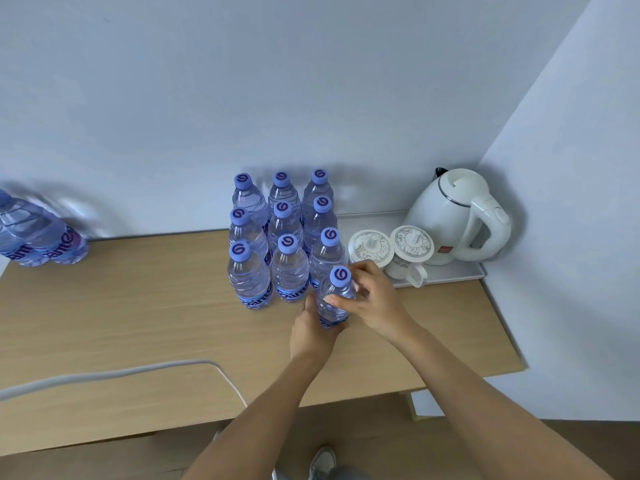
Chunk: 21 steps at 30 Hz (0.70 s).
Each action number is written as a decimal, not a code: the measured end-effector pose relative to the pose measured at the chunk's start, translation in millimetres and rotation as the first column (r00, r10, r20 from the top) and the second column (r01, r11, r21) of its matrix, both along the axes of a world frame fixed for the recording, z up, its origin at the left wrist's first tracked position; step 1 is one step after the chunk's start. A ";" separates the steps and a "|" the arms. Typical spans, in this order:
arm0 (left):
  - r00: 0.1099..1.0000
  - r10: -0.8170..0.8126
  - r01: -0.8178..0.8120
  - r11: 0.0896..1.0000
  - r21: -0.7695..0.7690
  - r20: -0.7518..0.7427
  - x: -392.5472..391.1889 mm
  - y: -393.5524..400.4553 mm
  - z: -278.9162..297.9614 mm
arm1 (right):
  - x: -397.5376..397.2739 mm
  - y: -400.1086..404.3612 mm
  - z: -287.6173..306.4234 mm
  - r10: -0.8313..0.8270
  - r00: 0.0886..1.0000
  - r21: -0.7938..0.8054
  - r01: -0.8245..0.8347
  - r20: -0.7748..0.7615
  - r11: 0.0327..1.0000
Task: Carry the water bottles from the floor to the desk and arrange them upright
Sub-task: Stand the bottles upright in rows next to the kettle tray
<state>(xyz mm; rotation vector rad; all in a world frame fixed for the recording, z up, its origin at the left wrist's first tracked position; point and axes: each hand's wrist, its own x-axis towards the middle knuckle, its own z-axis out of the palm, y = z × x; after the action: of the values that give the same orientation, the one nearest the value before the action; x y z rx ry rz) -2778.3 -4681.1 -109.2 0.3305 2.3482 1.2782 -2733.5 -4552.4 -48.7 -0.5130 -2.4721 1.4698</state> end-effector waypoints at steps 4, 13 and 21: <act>1.000 0.002 -0.003 1.000 -0.012 -0.013 -2.7 0.7 0.1 | -4.9 1.7 -1.4 0.006 1.000 -0.002 -0.006 0.010 1.000; 0.995 -0.100 0.100 0.994 -0.047 -0.005 -14.8 -9.6 -3.0 | -5.5 5.3 13.5 0.051 0.997 -0.059 -0.047 0.061 0.997; 0.996 -0.080 0.083 0.994 -0.074 0.040 -40.3 -59.2 -1.7 | -37.2 -14.1 74.7 0.071 0.993 0.008 -0.070 -0.089 0.997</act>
<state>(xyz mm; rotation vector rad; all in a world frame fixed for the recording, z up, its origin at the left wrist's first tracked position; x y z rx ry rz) -2818.6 -4740.3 -110.9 0.3716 2.3206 1.1451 -2770.7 -4566.5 26.0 -0.3540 -2.4470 1.4780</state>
